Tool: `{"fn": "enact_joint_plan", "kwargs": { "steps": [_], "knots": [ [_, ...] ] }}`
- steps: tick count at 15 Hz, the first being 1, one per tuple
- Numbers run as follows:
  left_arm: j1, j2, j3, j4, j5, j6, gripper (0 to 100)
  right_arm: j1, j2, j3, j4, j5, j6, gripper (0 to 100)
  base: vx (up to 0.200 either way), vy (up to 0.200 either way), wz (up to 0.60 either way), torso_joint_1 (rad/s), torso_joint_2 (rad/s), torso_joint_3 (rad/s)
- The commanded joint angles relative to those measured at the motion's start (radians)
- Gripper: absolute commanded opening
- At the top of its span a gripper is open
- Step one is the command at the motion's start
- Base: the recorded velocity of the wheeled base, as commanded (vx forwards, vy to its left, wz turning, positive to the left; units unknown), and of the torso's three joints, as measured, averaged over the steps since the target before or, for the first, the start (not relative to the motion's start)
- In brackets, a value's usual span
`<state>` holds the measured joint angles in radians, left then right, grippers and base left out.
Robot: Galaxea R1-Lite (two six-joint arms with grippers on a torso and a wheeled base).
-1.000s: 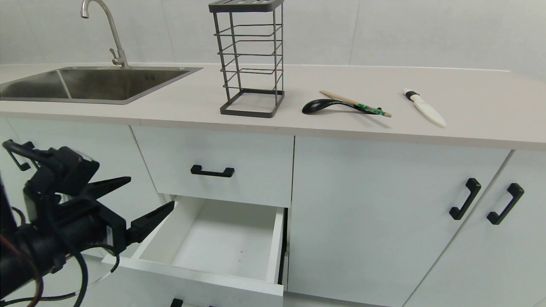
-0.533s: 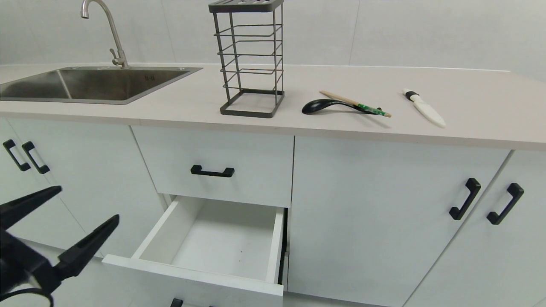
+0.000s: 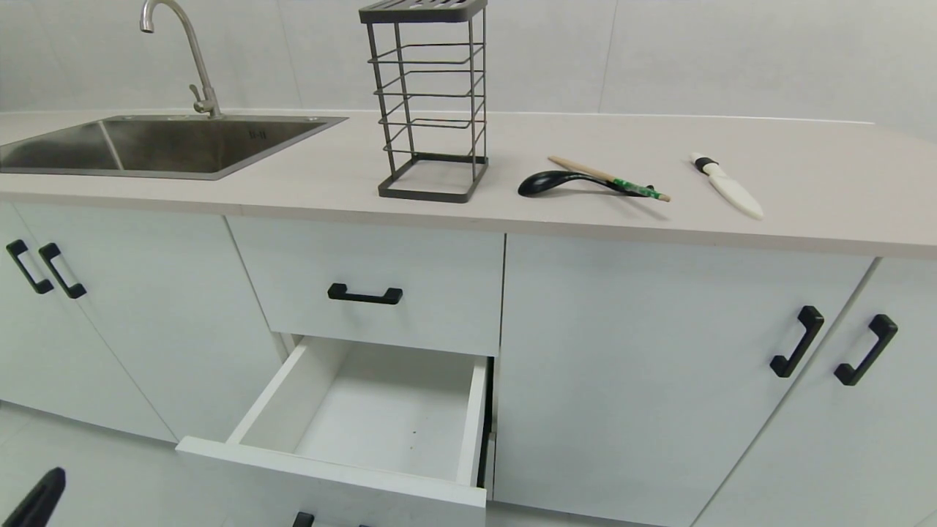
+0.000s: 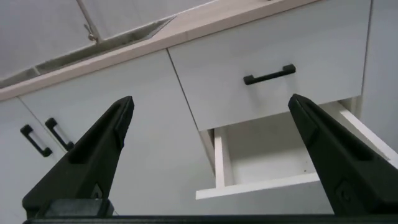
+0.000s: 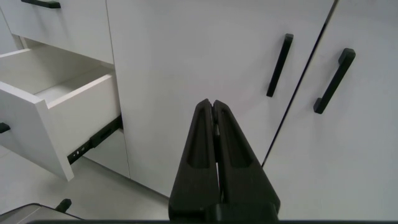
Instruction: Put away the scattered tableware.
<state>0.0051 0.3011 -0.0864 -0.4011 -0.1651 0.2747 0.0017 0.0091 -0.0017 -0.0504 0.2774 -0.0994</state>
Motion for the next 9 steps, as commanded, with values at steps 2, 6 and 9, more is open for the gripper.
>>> {"fn": "enact_joint_plan", "kwargs": {
  "steps": [2, 6, 9],
  "knots": [
    [0.015, -0.261, 0.086, 0.268, 0.013, -0.015, 100, 0.0, 0.002, 0.0, 0.0, 0.0, 0.0, 0, 0.0, 0.0, 0.0, 0.0, 0.0, 0.0],
    [-0.004, -0.301, 0.086, 0.337, 0.062, -0.084, 100, 0.0, 0.002, 0.0, 0.0, 0.0, 0.0, 0, 0.0, 0.0, 0.0, 0.0, 0.0, 0.0],
    [-0.004, -0.301, 0.086, 0.338, 0.099, -0.121, 100, 0.0, 0.002, 0.0, 0.0, 0.0, 0.0, 0, 0.0, 0.0, 0.0, 0.0, 0.0, 0.0]
  ]
}}
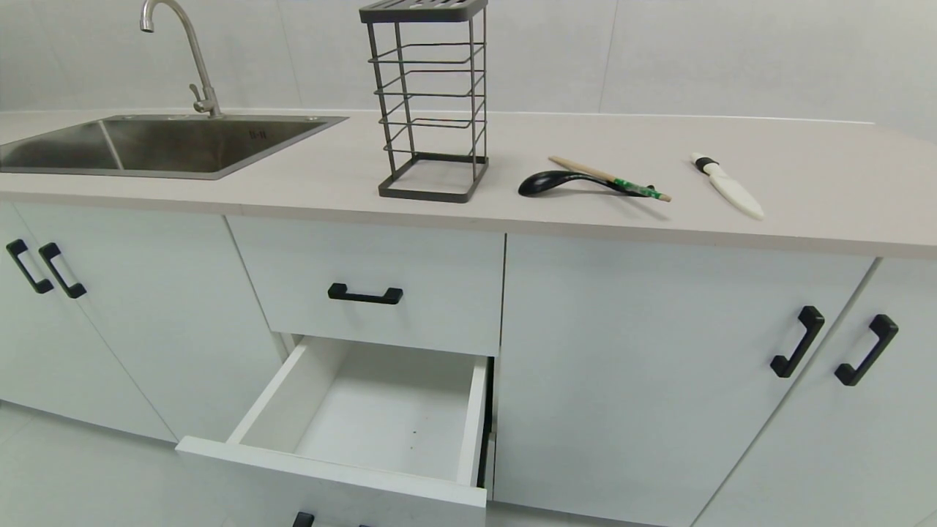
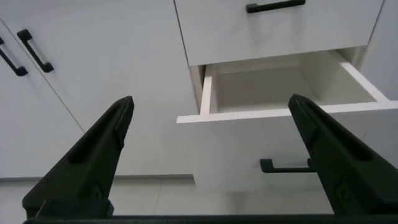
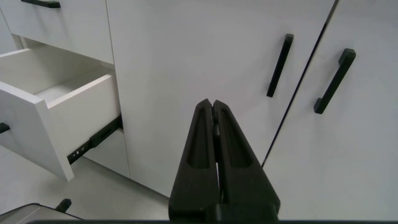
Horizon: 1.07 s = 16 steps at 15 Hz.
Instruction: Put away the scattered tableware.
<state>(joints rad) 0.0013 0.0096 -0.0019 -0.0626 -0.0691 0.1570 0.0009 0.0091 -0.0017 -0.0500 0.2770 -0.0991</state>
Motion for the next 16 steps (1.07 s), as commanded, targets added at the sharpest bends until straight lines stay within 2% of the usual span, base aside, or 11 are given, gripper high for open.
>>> {"fn": "enact_joint_plan", "kwargs": {
  "steps": [1, 3, 4, 5, 6, 7, 9, 10, 11, 12, 16],
  "knots": [
    [0.0, -0.01, 0.002, 0.0, 0.009, -0.02, 100, 0.001, 0.002, 0.0, -0.001, 0.001, -0.001, 0, 0.0, 0.0, 0.0, 0.0, 0.0, 0.0],
    [-0.001, -0.01, 0.002, 0.001, -0.067, -0.022, 100, 0.001, 0.002, 0.0, -0.001, 0.001, -0.001, 0, 0.0, 0.0, 0.0, 0.0, 0.0, 0.0],
    [-0.001, -0.01, 0.002, 0.001, -0.172, -0.02, 100, 0.001, 0.002, 0.0, -0.001, 0.001, -0.001, 0, 0.0, 0.0, 0.0, 0.0, 0.0, 0.0],
    [0.0, -0.01, -0.001, 0.009, -0.097, -0.031, 100, 0.001, 0.002, 0.0, -0.001, 0.001, -0.001, 0, 0.0, 0.0, 0.0, 0.0, 0.0, 0.0],
    [0.0, -0.01, 0.002, 0.006, 0.034, -0.053, 100, 0.001, 0.002, 0.0, -0.001, 0.001, -0.001, 0, 0.0, 0.0, 0.0, 0.0, 0.0, 0.0],
    [0.0, -0.01, 0.002, 0.009, 0.104, -0.114, 100, 0.001, 0.002, 0.0, -0.001, 0.001, -0.001, 0, 0.0, 0.0, 0.0, 0.0, 0.0, 0.0],
    [-0.001, -0.01, 0.002, 0.056, 0.084, -0.172, 100, 0.001, 0.002, 0.0, -0.001, 0.001, -0.001, 0, 0.0, 0.0, 0.0, 0.0, 0.0, 0.0],
    [-0.001, -0.01, -0.006, 0.089, 0.072, -0.169, 100, 0.001, 0.002, 0.0, -0.001, 0.001, -0.001, 0, 0.0, 0.0, 0.0, 0.0, 0.0, 0.0],
    [-0.001, -0.01, -0.003, 0.078, 0.068, -0.151, 100, 0.001, 0.002, 0.0, -0.001, 0.001, -0.002, 0, 0.0, 0.0, 0.0, 0.0, 0.0, 0.0],
    [-0.001, -0.01, 0.002, 0.067, 0.068, -0.148, 100, 0.001, 0.002, 0.0, -0.001, 0.002, -0.002, 0, 0.0, 0.0, 0.0, 0.0, 0.0, 0.0],
    [-0.001, -0.01, 0.002, 0.066, 0.068, -0.151, 100, 0.001, 0.002, 0.0, 0.001, 0.001, -0.004, 0, 0.0, 0.0, 0.0, 0.0, 0.0, 0.0]
  ]
}}
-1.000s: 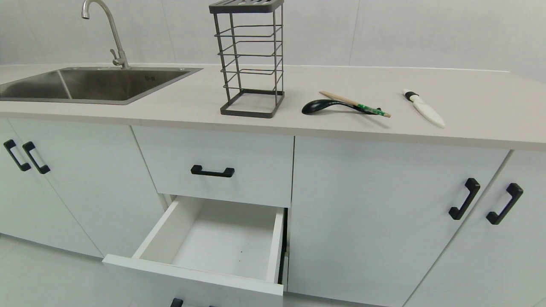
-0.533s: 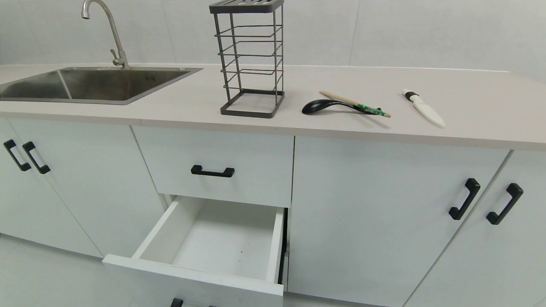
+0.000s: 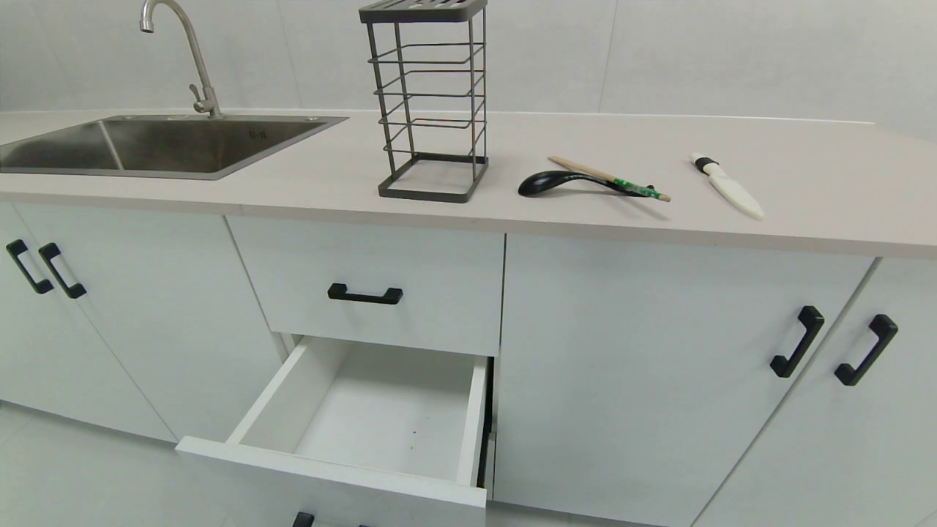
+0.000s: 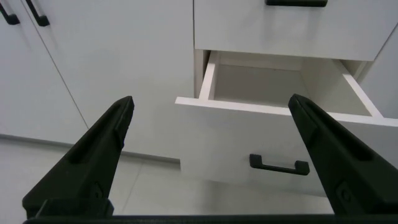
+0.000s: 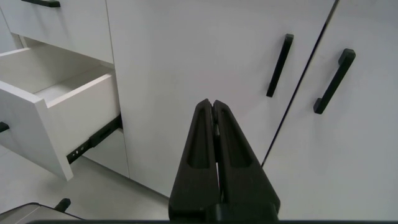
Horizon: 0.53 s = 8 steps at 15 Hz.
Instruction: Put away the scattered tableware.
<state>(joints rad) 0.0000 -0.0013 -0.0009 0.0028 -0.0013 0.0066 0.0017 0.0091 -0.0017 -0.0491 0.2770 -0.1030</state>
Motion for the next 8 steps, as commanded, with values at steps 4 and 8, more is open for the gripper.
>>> {"fn": "enact_joint_plan", "kwargs": {
  "steps": [4, 8],
  "knots": [
    [0.0, 0.001, 0.001, 0.0, 0.0, -0.002, 100, 0.0, 0.002, 0.0, 0.0, -0.001, 0.0, 0, 0.05, 0.0, 0.0, 0.001, 0.0, 0.001],
    [0.0, 0.001, 0.001, 0.0, 0.0, -0.002, 100, 0.0, 0.002, 0.0, 0.0, -0.001, 0.0, 0, 0.1, 0.0, 0.0, 0.0, 0.0, 0.001]
  ]
}}
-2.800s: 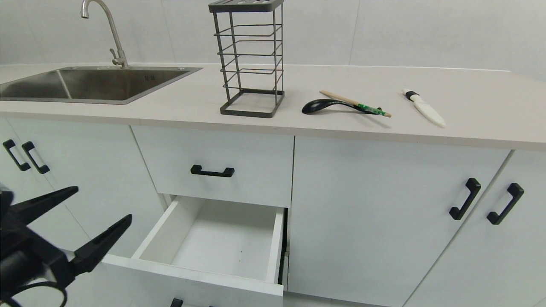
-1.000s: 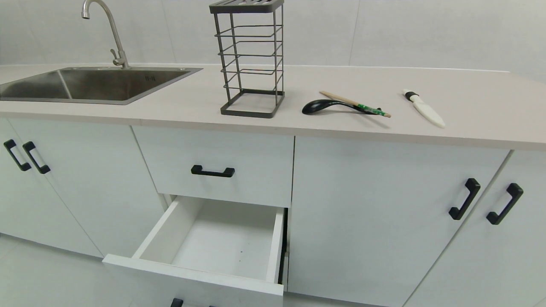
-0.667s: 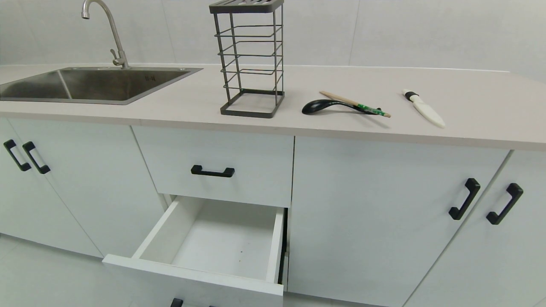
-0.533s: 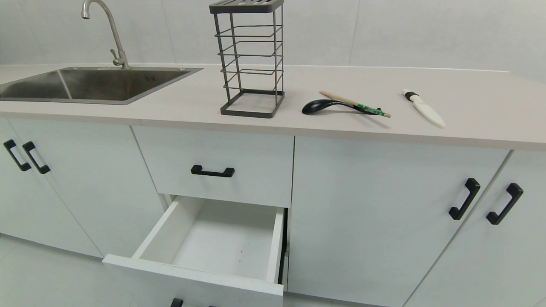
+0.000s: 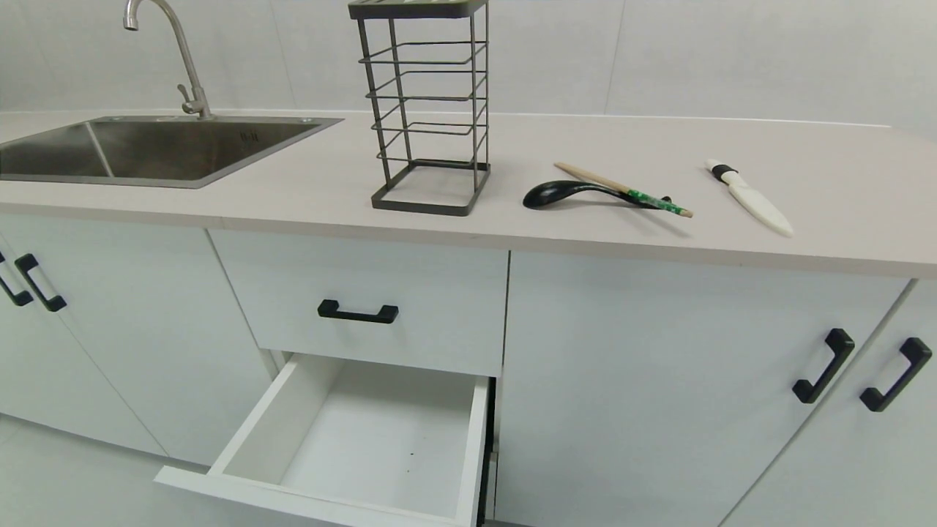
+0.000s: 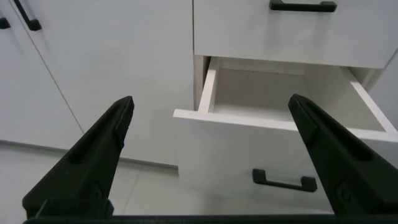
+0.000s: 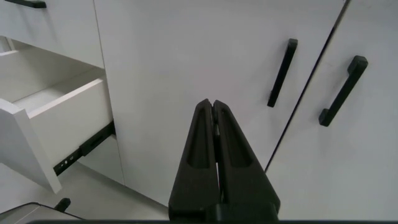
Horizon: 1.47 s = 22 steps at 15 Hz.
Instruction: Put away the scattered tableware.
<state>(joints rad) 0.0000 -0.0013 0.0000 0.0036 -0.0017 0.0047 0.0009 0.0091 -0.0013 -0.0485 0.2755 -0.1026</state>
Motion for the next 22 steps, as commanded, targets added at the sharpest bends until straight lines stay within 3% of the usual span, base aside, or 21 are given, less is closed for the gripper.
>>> {"fn": "enact_joint_plan", "kwargs": {
  "steps": [1, 5, 12, 22],
  "knots": [
    [0.0, 0.001, 0.0, -0.001, 0.0, 0.0, 100, 0.001, 0.002, 0.0, -0.001, 0.002, 0.0, 0, 0.0, 0.0, 0.0, 0.0, 0.0, 0.0],
    [0.0, 0.001, 0.0, -0.001, 0.0, 0.001, 100, 0.001, 0.002, 0.0, -0.001, 0.002, 0.001, 0, 0.15, 0.0, 0.0, 0.003, 0.0, 0.003],
    [0.0, 0.001, 0.0, -0.001, 0.0, 0.001, 100, 0.001, 0.002, 0.0, -0.001, -0.001, -0.006, 0, 0.0, 0.0, 0.0, 0.001, -0.01, -0.014],
    [0.0, 0.001, 0.0, -0.001, 0.0, 0.001, 100, 0.001, 0.002, 0.0, -0.002, -0.001, 0.006, 0, 0.0, 0.0, 0.0, 0.061, -0.39, -0.336]
  ]
}}
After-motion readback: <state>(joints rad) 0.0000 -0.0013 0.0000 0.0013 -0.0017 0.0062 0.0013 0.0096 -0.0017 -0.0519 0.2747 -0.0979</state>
